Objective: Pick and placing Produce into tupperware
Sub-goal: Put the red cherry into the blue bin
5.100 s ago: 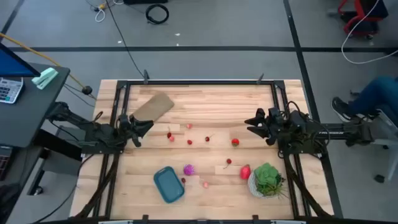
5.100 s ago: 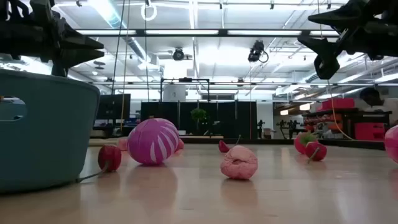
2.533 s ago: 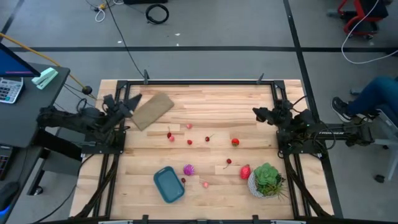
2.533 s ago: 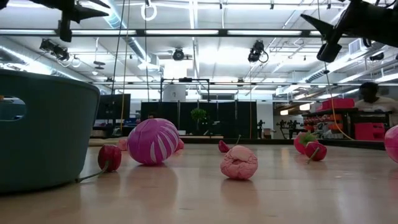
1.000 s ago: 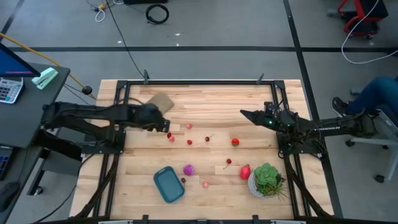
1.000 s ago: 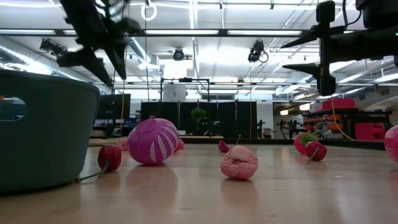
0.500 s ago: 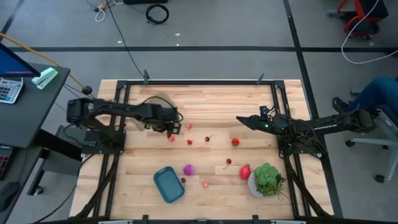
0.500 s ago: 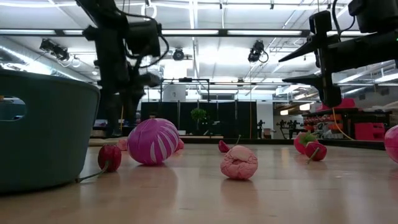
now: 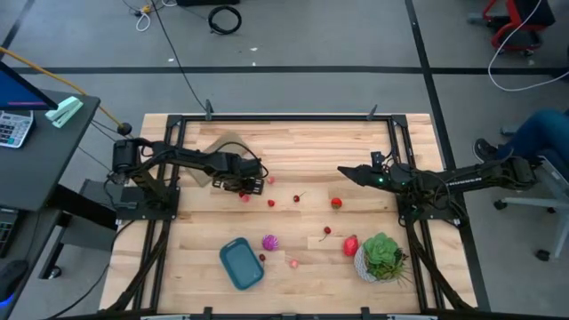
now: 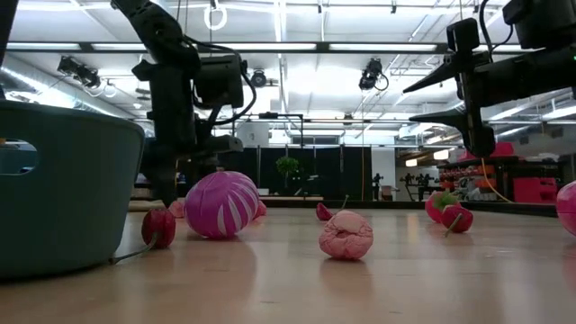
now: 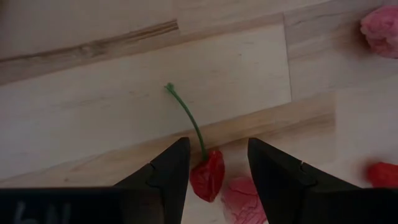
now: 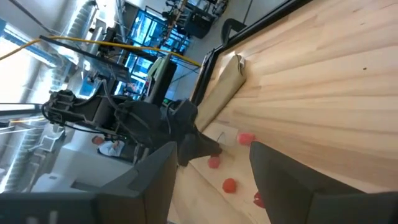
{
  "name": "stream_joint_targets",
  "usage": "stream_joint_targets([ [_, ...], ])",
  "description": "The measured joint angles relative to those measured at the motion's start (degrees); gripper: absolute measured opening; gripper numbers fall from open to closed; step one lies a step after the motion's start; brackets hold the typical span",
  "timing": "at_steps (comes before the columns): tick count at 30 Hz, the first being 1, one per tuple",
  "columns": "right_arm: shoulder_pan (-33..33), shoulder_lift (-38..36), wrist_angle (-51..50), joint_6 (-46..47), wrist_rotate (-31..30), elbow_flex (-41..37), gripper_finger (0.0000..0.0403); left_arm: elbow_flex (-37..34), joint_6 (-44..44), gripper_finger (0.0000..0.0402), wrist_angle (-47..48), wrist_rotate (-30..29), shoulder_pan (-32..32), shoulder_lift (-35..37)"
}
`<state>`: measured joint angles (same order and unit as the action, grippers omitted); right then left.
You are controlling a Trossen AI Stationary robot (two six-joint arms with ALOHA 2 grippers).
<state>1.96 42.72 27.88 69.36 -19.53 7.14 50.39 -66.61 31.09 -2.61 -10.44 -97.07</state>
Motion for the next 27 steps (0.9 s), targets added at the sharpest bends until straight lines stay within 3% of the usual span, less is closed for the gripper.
stream_joint_targets([
  [7,0.0,0.0,-0.1,0.0,0.0,0.0,0.0213,-0.1,0.3,0.0147,0.1,-0.4,-0.3,0.1],
  [15,0.0,0.0,-0.1,-0.4,-0.1,0.0,0.0213,-0.2,6.0,0.0019,1.6,-0.9,-0.4,0.0],
  [21,0.0,0.0,-0.1,-0.5,-0.1,0.0,0.0213,0.8,12.3,0.0012,3.2,0.6,0.8,1.0],
  [27,0.0,0.0,-1.0,-0.5,-0.2,0.0,0.0213,8.6,14.0,0.0010,14.3,3.5,7.8,6.8],
])
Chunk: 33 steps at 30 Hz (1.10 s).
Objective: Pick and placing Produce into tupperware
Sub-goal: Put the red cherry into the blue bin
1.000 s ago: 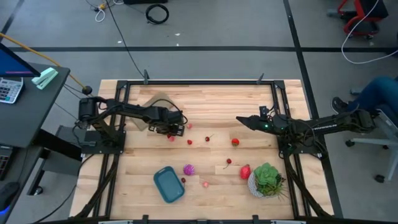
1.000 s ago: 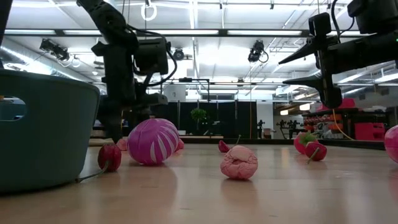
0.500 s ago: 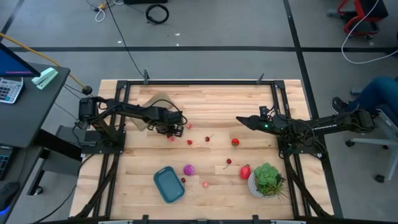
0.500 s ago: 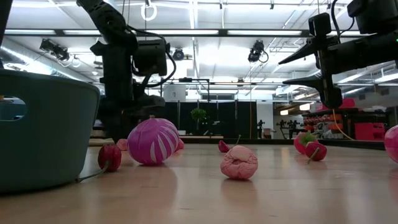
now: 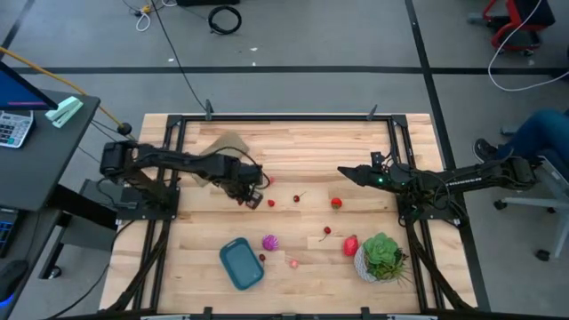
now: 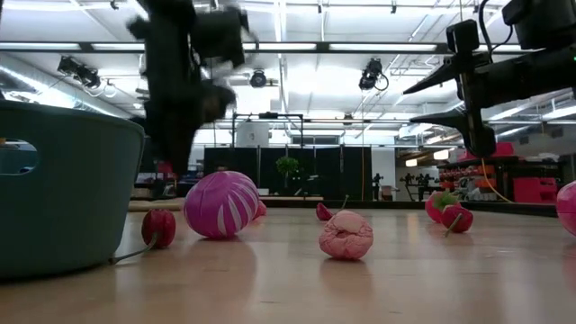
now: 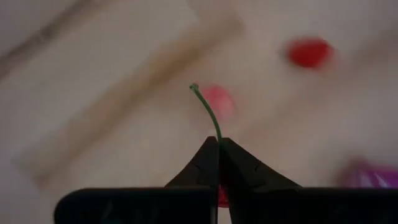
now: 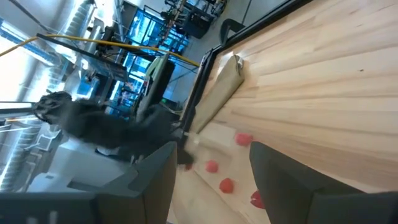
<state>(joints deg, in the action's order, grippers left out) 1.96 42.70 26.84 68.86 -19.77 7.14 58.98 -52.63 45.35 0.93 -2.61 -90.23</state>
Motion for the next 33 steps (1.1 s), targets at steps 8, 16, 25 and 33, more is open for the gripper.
stream_joint_targets([
  [8,0.0,0.0,-1.2,0.0,0.0,0.0,0.0213,13.2,-5.2,0.0012,13.1,0.0,14.1,2.5],
  [16,-0.5,0.1,-1.4,-7.2,1.9,0.0,0.0213,13.7,-20.2,0.0009,10.6,1.2,27.0,0.5],
  [25,-0.2,0.7,-4.6,-6.9,1.4,0.0,0.0213,13.7,-25.9,0.0029,-5.6,1.4,33.1,-7.7],
  [33,-0.3,0.8,-5.6,-3.1,2.3,0.0,0.0213,13.7,-24.9,0.0012,-7.0,5.8,32.8,-16.0],
])
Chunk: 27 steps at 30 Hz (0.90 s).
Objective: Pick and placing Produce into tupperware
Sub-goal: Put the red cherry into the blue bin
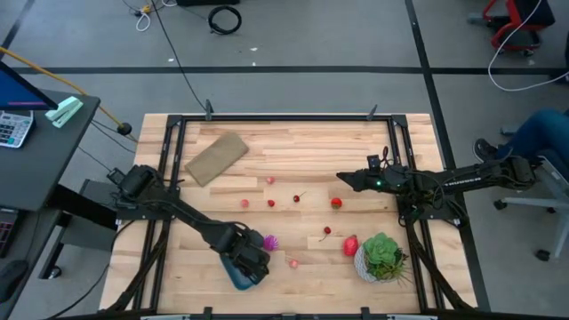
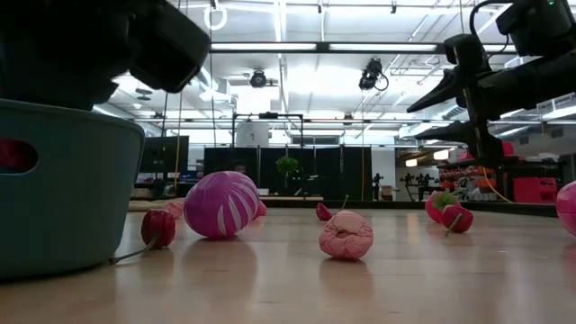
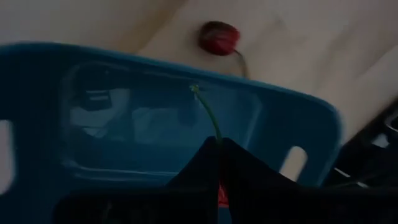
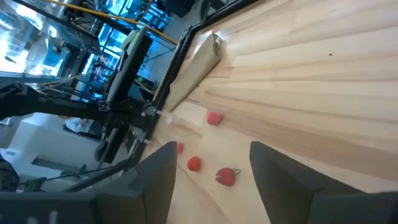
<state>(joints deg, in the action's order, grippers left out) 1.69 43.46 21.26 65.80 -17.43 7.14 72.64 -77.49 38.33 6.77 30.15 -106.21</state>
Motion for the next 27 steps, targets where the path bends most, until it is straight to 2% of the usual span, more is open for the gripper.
stream_joint_targets([
  [6,0.0,0.0,0.0,-0.2,0.2,0.0,0.0213,0.0,6.7,0.0048,1.0,1.0,-0.5,-0.1],
  [9,0.0,0.0,0.0,-0.3,1.9,0.0,0.0213,0.0,10.7,0.0075,1.2,1.5,-0.5,-0.1],
  [14,0.0,0.0,0.0,-0.9,6.7,0.0,0.0213,0.0,12.2,0.0120,2.9,2.4,-0.7,0.1],
  [18,0.8,0.3,-1.7,0.5,6.6,1.1,0.0211,0.8,14.6,0.0142,5.6,11.6,-2.5,0.9],
  [19,1.2,0.6,-2.7,0.4,6.9,2.2,0.0210,1.3,15.6,0.0145,5.7,13.9,-3.1,1.1],
  [22,2.2,3.0,-6.7,-3.0,8.7,8.3,0.0206,2.5,18.8,0.0144,8.4,15.4,-4.8,3.0],
  [27,2.8,11.8,-27.1,-13.2,12.9,23.8,0.0197,5.6,26.9,0.0126,12.1,15.3,-8.9,7.0],
])
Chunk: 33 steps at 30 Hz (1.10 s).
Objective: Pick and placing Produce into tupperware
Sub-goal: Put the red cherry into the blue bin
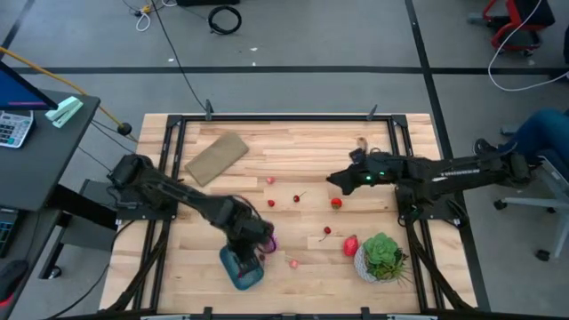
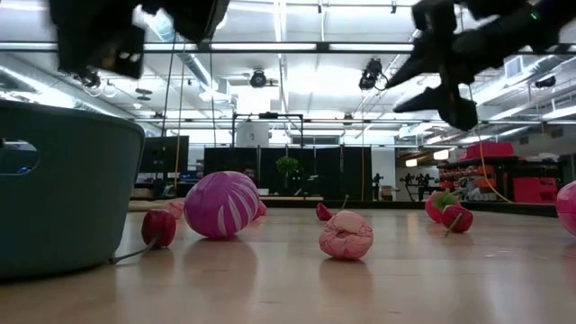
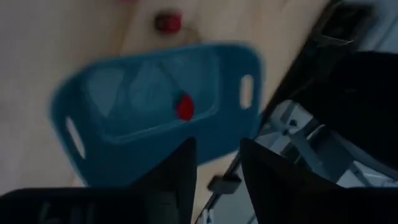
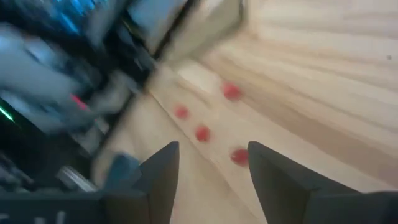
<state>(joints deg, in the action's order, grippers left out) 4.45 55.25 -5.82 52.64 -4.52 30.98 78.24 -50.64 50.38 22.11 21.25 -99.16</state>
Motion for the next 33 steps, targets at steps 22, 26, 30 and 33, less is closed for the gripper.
stream_joint_targets([
  [22,2.3,41.5,-11.7,-7.3,6.2,24.0,0.0174,2.5,5.9,0.0100,7.0,-30.1,-9.3,26.4],
  [26,2.2,42.6,-11.4,-7.3,6.2,24.1,0.0172,2.5,6.8,0.0099,7.2,-31.8,-9.3,27.2],
  [30,2.0,42.9,-11.0,-7.2,6.2,23.9,0.0172,2.5,7.7,0.0095,7.4,-32.4,-9.3,27.3],
  [33,2.0,43.2,-10.7,-7.2,5.9,23.9,0.0172,2.5,8.3,0.0094,7.5,-32.4,-9.3,27.2],
])
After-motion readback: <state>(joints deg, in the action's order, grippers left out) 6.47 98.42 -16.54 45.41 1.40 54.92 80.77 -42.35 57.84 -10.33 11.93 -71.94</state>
